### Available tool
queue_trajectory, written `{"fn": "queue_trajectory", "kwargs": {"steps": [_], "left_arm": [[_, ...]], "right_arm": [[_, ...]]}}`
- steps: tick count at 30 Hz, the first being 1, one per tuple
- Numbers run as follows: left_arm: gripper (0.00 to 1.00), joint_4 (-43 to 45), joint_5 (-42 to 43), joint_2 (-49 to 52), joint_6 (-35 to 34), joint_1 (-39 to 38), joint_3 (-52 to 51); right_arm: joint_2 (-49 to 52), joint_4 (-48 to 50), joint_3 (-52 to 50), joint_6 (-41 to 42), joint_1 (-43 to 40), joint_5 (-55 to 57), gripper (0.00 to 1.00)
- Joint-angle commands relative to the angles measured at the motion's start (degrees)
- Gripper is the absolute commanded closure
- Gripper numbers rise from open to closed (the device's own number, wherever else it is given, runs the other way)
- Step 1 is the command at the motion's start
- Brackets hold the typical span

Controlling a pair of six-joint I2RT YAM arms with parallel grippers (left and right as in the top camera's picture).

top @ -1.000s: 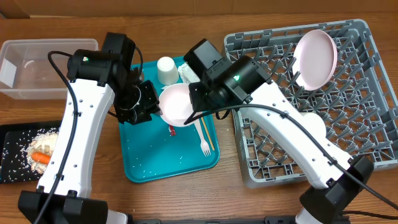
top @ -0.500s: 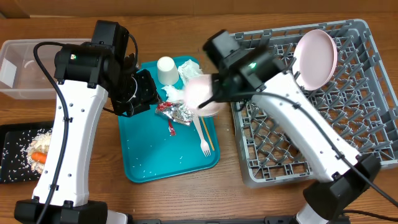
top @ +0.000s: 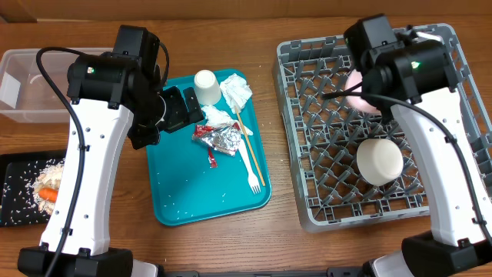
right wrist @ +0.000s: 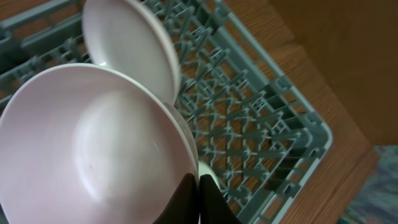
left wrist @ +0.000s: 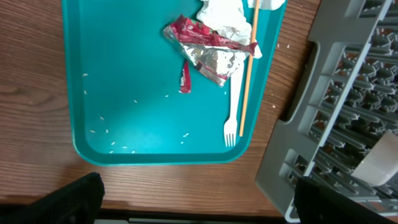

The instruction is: Sort waste into correct bins and load items into the dishwasher rack

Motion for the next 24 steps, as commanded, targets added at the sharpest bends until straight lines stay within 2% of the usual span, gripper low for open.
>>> {"fn": "queue_trajectory", "kwargs": {"steps": [1, 10, 17, 24], "left_arm": [[0.00, 0.04, -1.84, -1.40, 1.07, -0.11, 1.25], [0.00, 0.04, -5.66, -1.40, 1.05, -0.02, 1.25], [0.00, 0.04, -5.66, -1.40, 1.05, -0.02, 1.25], [0.00, 0.04, -5.66, -1.40, 1.07, -0.02, 1.25]], "right_arm": [[-0.48, 0.17, 1.14, 5.42, -1.92, 10.23, 0.96], [-0.48, 0.20, 1.14, 10.08, -10.75, 18.91, 0.96], [-0.46, 1.40, 1.14, 14.62, -23.71, 16.46, 0.96], [1.22, 4.00, 1.01, 14.62, -31.28, 14.75, 0.96]]}}
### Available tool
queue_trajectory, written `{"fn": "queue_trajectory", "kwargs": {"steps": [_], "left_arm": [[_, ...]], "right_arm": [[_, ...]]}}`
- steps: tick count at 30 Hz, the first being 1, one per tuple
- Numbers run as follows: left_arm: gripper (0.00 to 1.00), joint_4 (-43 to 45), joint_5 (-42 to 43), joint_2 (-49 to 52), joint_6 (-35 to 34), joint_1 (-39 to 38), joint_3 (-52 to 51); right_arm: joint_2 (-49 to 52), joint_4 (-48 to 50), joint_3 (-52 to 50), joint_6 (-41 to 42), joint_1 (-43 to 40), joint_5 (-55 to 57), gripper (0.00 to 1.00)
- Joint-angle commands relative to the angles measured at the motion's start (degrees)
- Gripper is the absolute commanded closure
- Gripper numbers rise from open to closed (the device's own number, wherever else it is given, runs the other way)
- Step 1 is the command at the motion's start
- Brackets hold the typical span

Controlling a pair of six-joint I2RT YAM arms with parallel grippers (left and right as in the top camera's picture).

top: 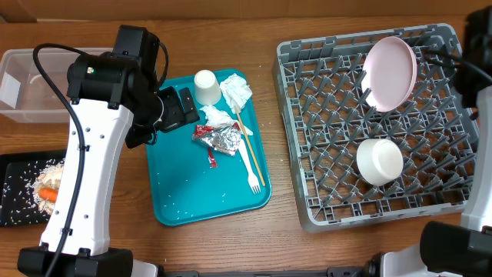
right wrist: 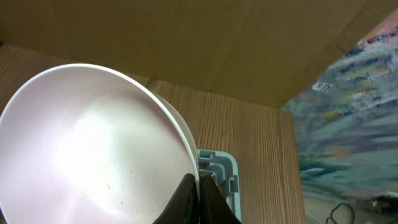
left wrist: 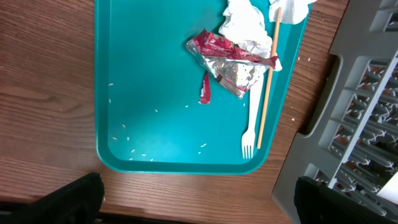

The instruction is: Sort waste into correct bins and load items into the dishwasher rack

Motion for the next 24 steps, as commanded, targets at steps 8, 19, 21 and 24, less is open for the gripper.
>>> {"fn": "queue_trajectory", "kwargs": {"steps": [8, 19, 21, 24], "left_arm": [[0.00, 0.07, -0.96, -1.40, 0.90, -0.11, 1.25], [0.00, 0.07, -0.96, -1.40, 0.92, -0.11, 1.25], [0.00, 0.07, -0.96, -1.40, 0.92, -0.11, 1.25], [0.00, 0.07, -0.96, -1.40, 0.92, -0.11, 1.25]], "right_arm": [[4.76, 3.26, -6.71, 1.40, -7.48, 0.87, 0.96], [5.57, 8.61, -20.28, 1.40, -7.69, 7.61, 0.96], [5.57, 8.31, -20.28, 1.14, -7.69, 9.68, 0.96], [5.57, 7.63, -20.33, 1.16, -7.69, 9.88, 0.96]]}}
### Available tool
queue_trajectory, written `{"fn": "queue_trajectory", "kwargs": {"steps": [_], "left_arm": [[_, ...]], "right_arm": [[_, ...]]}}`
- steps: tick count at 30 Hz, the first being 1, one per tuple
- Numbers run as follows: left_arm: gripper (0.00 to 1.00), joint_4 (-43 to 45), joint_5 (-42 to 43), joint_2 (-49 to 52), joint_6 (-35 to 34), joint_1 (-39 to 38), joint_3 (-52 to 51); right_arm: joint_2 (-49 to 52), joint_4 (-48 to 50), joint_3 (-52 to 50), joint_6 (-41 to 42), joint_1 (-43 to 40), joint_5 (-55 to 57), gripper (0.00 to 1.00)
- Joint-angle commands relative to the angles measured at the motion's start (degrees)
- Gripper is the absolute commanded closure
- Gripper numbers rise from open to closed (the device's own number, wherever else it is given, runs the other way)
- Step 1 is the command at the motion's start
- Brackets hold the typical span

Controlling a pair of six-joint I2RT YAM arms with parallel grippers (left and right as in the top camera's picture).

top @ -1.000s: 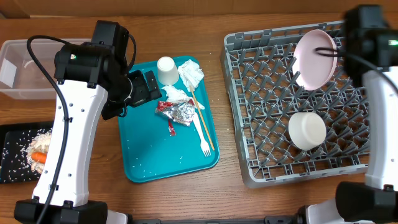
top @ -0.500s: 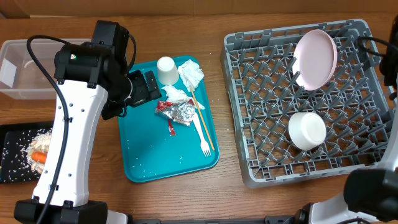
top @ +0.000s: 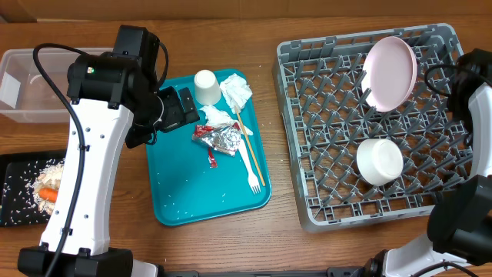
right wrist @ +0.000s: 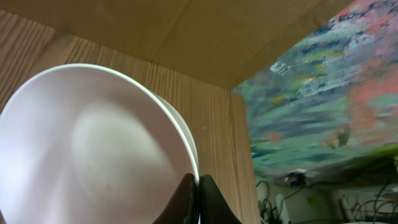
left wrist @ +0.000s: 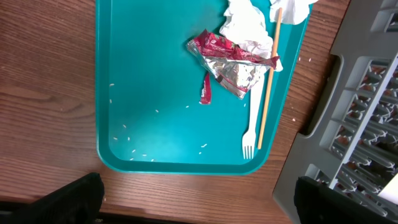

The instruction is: Sort waste into correct bins and load items into the dishwasher rack

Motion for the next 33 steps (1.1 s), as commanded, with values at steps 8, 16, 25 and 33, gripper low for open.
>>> {"fn": "queue_trajectory", "kwargs": {"steps": [8, 16, 25, 33], "left_arm": [[0.00, 0.04, -0.79, -1.40, 0.92, -0.11, 1.25], [0.00, 0.04, -0.79, -1.40, 0.90, -0.11, 1.25], [0.00, 0.04, -0.79, -1.40, 0.90, -0.11, 1.25], [0.00, 0.04, -0.79, -1.40, 0.90, -0.11, 1.25]], "right_arm": [[-0.74, -0.66, -4.57, 1.03, 2.12, 2.56, 0.96], [-0.74, -0.94, -12.07, 3.78, 6.10, 3.06, 0.96], [-0.74, -1.31, -12.33, 3.74, 9.16, 3.72, 0.96], [-0.74, 0.24, -12.33, 3.48, 9.22, 3.69, 0.96]]}}
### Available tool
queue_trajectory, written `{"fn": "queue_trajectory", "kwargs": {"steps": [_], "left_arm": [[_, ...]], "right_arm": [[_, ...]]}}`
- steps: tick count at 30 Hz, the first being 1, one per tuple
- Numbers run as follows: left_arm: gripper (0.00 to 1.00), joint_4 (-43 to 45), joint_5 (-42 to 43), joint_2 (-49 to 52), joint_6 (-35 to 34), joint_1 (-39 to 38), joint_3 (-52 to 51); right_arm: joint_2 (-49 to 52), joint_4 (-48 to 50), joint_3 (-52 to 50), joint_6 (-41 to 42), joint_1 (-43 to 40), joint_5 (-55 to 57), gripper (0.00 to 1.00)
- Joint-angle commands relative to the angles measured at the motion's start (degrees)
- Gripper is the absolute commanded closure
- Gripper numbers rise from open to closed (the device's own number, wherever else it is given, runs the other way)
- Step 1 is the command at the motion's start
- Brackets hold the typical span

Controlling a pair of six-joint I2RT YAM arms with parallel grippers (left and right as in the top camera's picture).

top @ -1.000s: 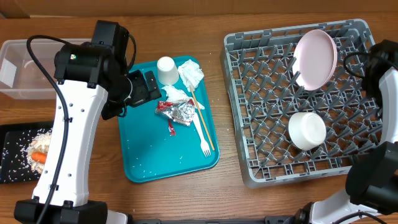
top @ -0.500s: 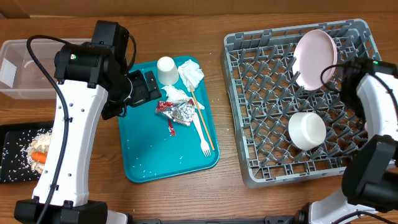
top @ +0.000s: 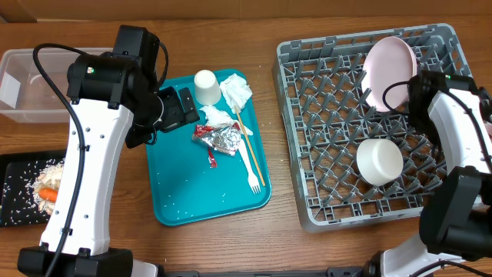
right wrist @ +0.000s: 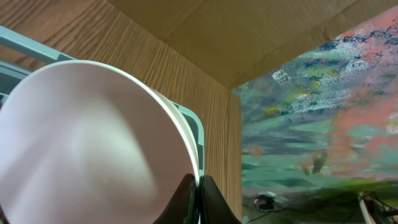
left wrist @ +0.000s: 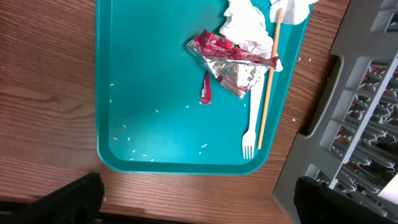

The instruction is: Sort waste into correct bins and load items into the dishwasher rack

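A pink plate point(top: 387, 71) stands on edge in the back right corner of the grey dishwasher rack point(top: 307, 165). My right gripper point(top: 413, 83) is shut on its rim. The right wrist view shows the plate point(right wrist: 87, 143) filling the left side, with the right gripper point(right wrist: 196, 196) pinched on its edge. A white bowl point(top: 379, 161) sits upside down in the rack. My left gripper point(top: 181, 108) hangs open over the teal tray point(top: 181, 200), above the red-and-foil wrapper point(left wrist: 230, 62), white fork point(left wrist: 249, 134), chopstick point(left wrist: 267, 87) and crumpled tissue point(left wrist: 249, 25).
A white cup point(top: 205, 85) and more tissue point(top: 236, 91) lie at the tray's back. At the far left are a clear bin point(top: 31, 85) and a black tray holding food scraps point(top: 31, 188). Rice grains dot the teal tray.
My right arm has come in from the right edge toward the rack, still gripping the pink plate, which now leans slightly. The rack's rim shows in the right wrist view. The left arm is unchanged.
My right gripper first held the pink plate over the rack's back middle. Then the plate stood at the back right corner with the arm out to the right, and it has stayed there, still gripped. My left gripper shifted slightly over the tray, then held still, open.
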Motion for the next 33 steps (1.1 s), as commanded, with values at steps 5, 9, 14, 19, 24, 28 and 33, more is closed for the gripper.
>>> {"fn": "queue_trajectory", "kwargs": {"steps": [5, 9, 14, 19, 24, 28, 33], "left_arm": [[0.00, 0.07, -0.79, -1.40, 0.92, -0.11, 1.25], [0.00, 0.07, -0.79, -1.40, 0.92, -0.11, 1.25], [0.00, 0.07, -0.79, -1.40, 0.92, -0.11, 1.25], [0.00, 0.07, -0.79, -1.40, 0.92, -0.11, 1.25], [0.00, 0.07, -0.79, -1.40, 0.92, -0.11, 1.25], [0.00, 0.07, -0.79, -1.40, 0.92, -0.11, 1.25], [0.00, 0.07, -0.79, -1.40, 0.92, -0.11, 1.25]], "right_arm": [[-0.72, 0.20, -0.15, 0.81, 0.33, 4.42, 0.96], [-0.72, 0.22, -0.15, -1.07, 0.33, 7.80, 0.96], [-0.72, 0.28, -0.15, -3.69, 0.33, 8.87, 0.96], [-0.72, 0.52, -0.20, -3.89, 0.33, 7.85, 0.96], [-0.72, 2.12, -2.51, -3.87, 0.33, 6.01, 0.96], [-0.72, 4.50, -5.44, -3.91, 0.63, 5.11, 0.96], [-0.72, 5.11, -5.64, -3.91, 1.99, 6.51, 0.96]]}}
